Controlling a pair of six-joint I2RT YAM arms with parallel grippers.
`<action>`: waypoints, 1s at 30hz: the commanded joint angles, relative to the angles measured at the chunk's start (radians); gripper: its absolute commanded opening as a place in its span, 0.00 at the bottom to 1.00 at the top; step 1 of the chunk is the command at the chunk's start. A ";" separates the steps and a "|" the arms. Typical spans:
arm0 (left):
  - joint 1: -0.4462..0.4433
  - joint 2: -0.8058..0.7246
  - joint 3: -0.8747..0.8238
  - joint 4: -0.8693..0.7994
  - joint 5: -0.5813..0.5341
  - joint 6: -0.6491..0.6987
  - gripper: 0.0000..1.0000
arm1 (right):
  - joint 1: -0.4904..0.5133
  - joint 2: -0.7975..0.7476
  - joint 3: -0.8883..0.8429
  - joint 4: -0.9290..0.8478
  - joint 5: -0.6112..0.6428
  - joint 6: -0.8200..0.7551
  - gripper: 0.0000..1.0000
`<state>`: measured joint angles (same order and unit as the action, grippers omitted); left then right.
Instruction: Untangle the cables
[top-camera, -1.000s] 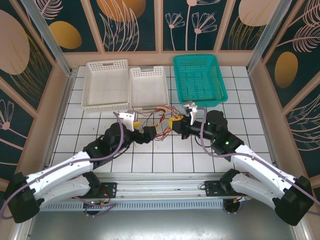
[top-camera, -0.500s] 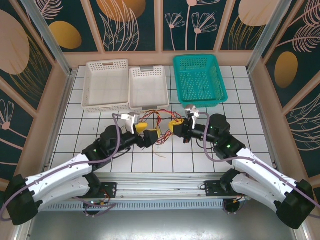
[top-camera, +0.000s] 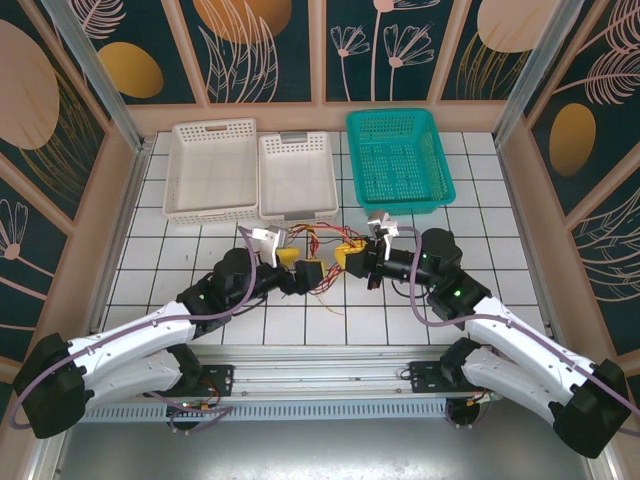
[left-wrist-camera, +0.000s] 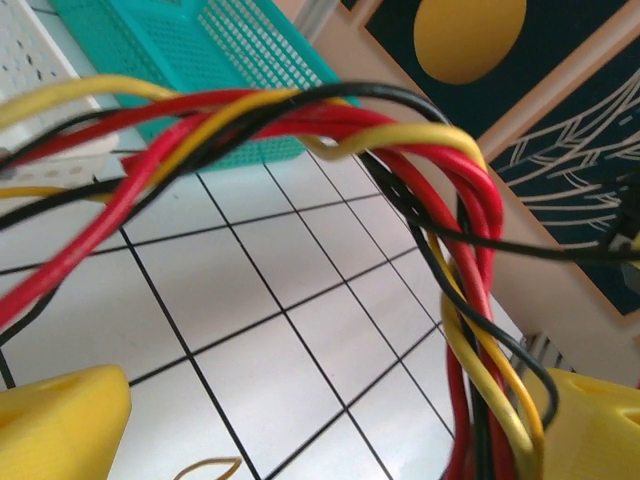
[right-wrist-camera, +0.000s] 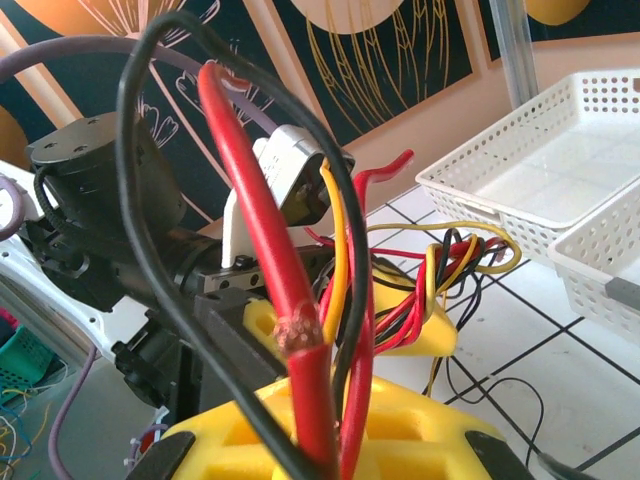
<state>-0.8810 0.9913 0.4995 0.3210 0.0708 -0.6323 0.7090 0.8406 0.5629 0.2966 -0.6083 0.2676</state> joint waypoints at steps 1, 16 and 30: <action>-0.002 0.001 0.017 0.070 -0.093 -0.016 0.98 | 0.010 -0.006 0.005 0.053 -0.027 -0.004 0.00; -0.002 0.040 0.017 0.127 -0.213 -0.070 0.88 | 0.025 -0.015 -0.003 0.046 0.020 -0.005 0.00; 0.000 0.020 -0.033 0.048 -0.267 -0.157 0.03 | 0.018 -0.100 -0.063 0.032 0.513 0.123 0.00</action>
<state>-0.8837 1.0180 0.4969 0.4099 -0.1577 -0.7643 0.7273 0.7788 0.5224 0.2844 -0.2871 0.3241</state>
